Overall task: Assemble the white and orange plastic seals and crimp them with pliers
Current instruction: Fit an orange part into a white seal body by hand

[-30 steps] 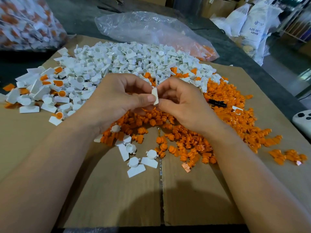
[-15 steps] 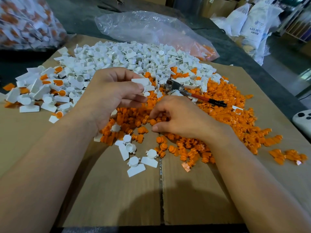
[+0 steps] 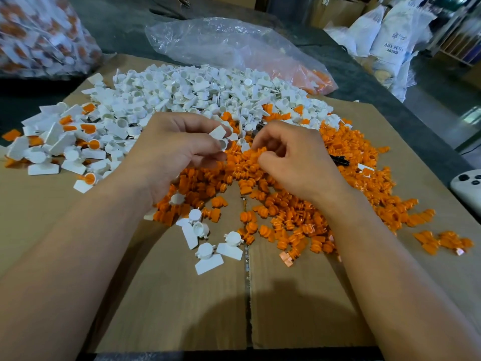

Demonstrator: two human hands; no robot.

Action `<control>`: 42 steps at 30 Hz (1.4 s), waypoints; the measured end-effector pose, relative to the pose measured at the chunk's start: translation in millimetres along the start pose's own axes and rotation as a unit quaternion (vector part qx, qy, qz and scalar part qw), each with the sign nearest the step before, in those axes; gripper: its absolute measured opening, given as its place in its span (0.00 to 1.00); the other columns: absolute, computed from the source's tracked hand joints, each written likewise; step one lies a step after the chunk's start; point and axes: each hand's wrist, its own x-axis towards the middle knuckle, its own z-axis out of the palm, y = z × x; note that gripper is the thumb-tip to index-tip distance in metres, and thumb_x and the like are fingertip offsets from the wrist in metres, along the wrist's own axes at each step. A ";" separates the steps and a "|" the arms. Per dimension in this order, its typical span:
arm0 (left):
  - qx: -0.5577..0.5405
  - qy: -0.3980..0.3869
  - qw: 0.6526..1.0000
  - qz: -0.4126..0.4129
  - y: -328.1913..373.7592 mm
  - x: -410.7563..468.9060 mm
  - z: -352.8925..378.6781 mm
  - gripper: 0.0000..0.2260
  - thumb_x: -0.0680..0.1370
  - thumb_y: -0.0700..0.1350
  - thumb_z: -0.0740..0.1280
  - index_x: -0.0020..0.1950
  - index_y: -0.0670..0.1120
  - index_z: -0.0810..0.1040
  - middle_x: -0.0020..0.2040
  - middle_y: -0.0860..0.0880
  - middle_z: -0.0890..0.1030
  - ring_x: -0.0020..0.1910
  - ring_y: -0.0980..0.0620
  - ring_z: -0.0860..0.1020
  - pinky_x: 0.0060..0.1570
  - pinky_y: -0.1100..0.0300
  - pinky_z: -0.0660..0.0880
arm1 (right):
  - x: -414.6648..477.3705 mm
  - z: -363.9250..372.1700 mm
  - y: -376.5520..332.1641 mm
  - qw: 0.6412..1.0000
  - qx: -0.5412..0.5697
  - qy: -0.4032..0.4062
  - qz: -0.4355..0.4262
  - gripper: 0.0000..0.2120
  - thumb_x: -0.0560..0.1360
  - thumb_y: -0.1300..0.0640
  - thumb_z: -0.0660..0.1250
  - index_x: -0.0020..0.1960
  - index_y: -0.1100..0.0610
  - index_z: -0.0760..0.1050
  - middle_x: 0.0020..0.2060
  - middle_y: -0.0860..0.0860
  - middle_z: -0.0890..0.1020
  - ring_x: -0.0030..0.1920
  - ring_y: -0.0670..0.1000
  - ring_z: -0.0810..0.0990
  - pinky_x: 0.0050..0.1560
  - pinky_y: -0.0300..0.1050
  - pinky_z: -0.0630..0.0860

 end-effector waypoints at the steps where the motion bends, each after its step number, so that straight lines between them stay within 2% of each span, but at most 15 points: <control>1: -0.005 -0.002 1.000 -0.009 0.2 -0.2 0.6 0.09 0.71 0.30 0.67 0.40 0.44 0.81 0.36 0.48 0.84 0.33 0.52 0.82 0.32 0.66 0.77 | 0.4 0.5 -0.3 1.000 0.003 0.004 0.002 0.08 0.70 0.63 0.64 0.41 0.50 0.73 0.30 0.44 0.73 0.31 0.41 0.70 0.33 0.35 0.68; 4: -0.020 -0.004 0.999 -0.026 0.2 -1.5 3.1 0.08 0.71 0.29 0.66 0.38 0.41 0.79 0.35 0.44 0.81 0.31 0.50 0.82 0.31 0.65 0.78 | 1.7 0.7 -1.4 0.999 0.029 0.013 0.005 0.11 0.70 0.64 0.64 0.39 0.47 0.70 0.34 0.47 0.76 0.35 0.42 0.76 0.39 0.40 0.74; 6: -0.015 -0.004 1.000 -0.025 -0.2 -1.8 3.3 0.08 0.71 0.29 0.66 0.38 0.41 0.79 0.35 0.43 0.80 0.30 0.50 0.82 0.31 0.64 0.78 | 1.7 0.9 -2.7 0.998 0.060 0.013 0.009 0.14 0.71 0.65 0.62 0.38 0.46 0.68 0.37 0.52 0.79 0.43 0.53 0.80 0.45 0.53 0.77; 7: -0.005 -0.005 1.000 -0.021 -0.4 -1.9 3.1 0.08 0.71 0.30 0.67 0.38 0.42 0.79 0.33 0.44 0.80 0.30 0.51 0.81 0.30 0.64 0.78 | 1.5 1.1 -2.6 0.997 0.070 0.014 0.008 0.14 0.71 0.65 0.62 0.39 0.46 0.68 0.38 0.53 0.79 0.44 0.55 0.80 0.46 0.57 0.77; 8: 0.007 -0.007 1.000 -0.017 -0.5 -2.0 2.5 0.08 0.70 0.31 0.68 0.38 0.43 0.80 0.32 0.45 0.80 0.29 0.52 0.81 0.30 0.64 0.78 | 1.3 1.1 -2.1 0.997 0.076 0.015 0.005 0.14 0.71 0.65 0.63 0.39 0.46 0.68 0.38 0.52 0.78 0.44 0.54 0.81 0.45 0.55 0.77; 10: 0.019 -0.010 1.000 -0.010 -0.5 -2.1 1.7 0.06 0.69 0.32 0.70 0.38 0.43 0.81 0.30 0.48 0.81 0.29 0.53 0.81 0.30 0.64 0.78 | 1.3 1.2 -1.3 0.997 0.072 0.017 -0.006 0.14 0.70 0.64 0.68 0.39 0.45 0.68 0.36 0.46 0.77 0.39 0.45 0.78 0.41 0.42 0.76; 12: 0.010 -0.010 1.000 -0.013 -1.0 -2.3 1.3 0.05 0.69 0.34 0.70 0.39 0.43 0.81 0.31 0.48 0.82 0.30 0.53 0.81 0.30 0.65 0.78 | 1.3 1.7 -2.1 0.997 0.077 0.017 -0.012 0.14 0.69 0.61 0.71 0.39 0.46 0.69 0.36 0.43 0.76 0.36 0.42 0.76 0.39 0.37 0.74; 14: -0.004 -0.008 1.000 -0.023 -1.4 -2.2 1.1 0.04 0.70 0.34 0.70 0.39 0.42 0.81 0.32 0.48 0.83 0.31 0.52 0.82 0.31 0.65 0.78 | 0.6 2.6 -3.6 0.996 0.090 0.021 -0.012 0.13 0.68 0.60 0.73 0.38 0.47 0.71 0.36 0.43 0.77 0.37 0.44 0.77 0.40 0.38 0.75; 17: -0.010 -0.005 0.999 -0.037 -0.8 -2.4 1.0 0.04 0.72 0.34 0.69 0.41 0.41 0.81 0.33 0.47 0.83 0.31 0.51 0.82 0.31 0.64 0.78 | 0.0 3.8 -5.1 0.995 0.097 0.028 -0.017 0.12 0.70 0.60 0.72 0.38 0.46 0.71 0.35 0.43 0.77 0.39 0.48 0.78 0.43 0.44 0.77; 21: -0.013 0.005 0.999 -0.037 0.9 -3.8 1.6 0.03 0.71 0.33 0.69 0.40 0.40 0.80 0.32 0.47 0.83 0.30 0.51 0.82 0.29 0.65 0.78 | 1.0 2.9 -4.7 0.993 0.114 0.019 -0.009 0.13 0.73 0.62 0.68 0.44 0.45 0.70 0.41 0.42 0.77 0.47 0.48 0.80 0.52 0.49 0.78; 24: -0.021 0.009 0.999 -0.040 1.1 -3.6 1.5 0.04 0.71 0.32 0.69 0.40 0.40 0.80 0.31 0.46 0.83 0.30 0.52 0.82 0.30 0.66 0.78 | 1.2 4.0 -5.1 0.992 0.122 0.002 -0.017 0.12 0.75 0.64 0.65 0.48 0.46 0.71 0.44 0.43 0.78 0.52 0.47 0.79 0.56 0.47 0.76; 28: -0.031 0.011 0.998 -0.057 0.8 -2.7 2.1 0.07 0.71 0.29 0.67 0.39 0.40 0.79 0.29 0.45 0.82 0.31 0.51 0.82 0.32 0.65 0.79 | 0.3 5.8 -4.0 0.994 0.086 0.021 -0.056 0.11 0.73 0.62 0.68 0.49 0.47 0.73 0.42 0.42 0.76 0.42 0.41 0.76 0.46 0.33 0.73; 33: -0.034 0.013 0.998 -0.058 0.0 -2.9 4.0 0.06 0.71 0.29 0.67 0.39 0.39 0.78 0.29 0.46 0.81 0.30 0.51 0.82 0.30 0.66 0.77 | 0.2 7.0 -4.4 0.989 0.128 0.045 -0.055 0.13 0.73 0.63 0.68 0.46 0.45 0.72 0.38 0.39 0.76 0.41 0.39 0.77 0.47 0.42 0.78; 38: -0.024 0.009 0.998 -0.051 -0.6 -3.3 5.2 0.06 0.71 0.30 0.68 0.38 0.39 0.78 0.29 0.46 0.81 0.30 0.52 0.82 0.30 0.67 0.77 | -0.9 12.2 -7.4 0.989 0.127 0.023 -0.076 0.16 0.72 0.66 0.68 0.45 0.44 0.72 0.40 0.40 0.77 0.42 0.36 0.76 0.45 0.31 0.74; 42: -0.035 0.012 0.998 -0.044 -0.9 -2.1 4.6 0.07 0.72 0.30 0.67 0.37 0.40 0.79 0.29 0.46 0.81 0.31 0.51 0.82 0.31 0.66 0.77 | -1.8 11.7 -6.7 0.990 0.114 0.024 -0.078 0.13 0.72 0.65 0.67 0.47 0.48 0.72 0.41 0.41 0.77 0.43 0.40 0.76 0.46 0.36 0.76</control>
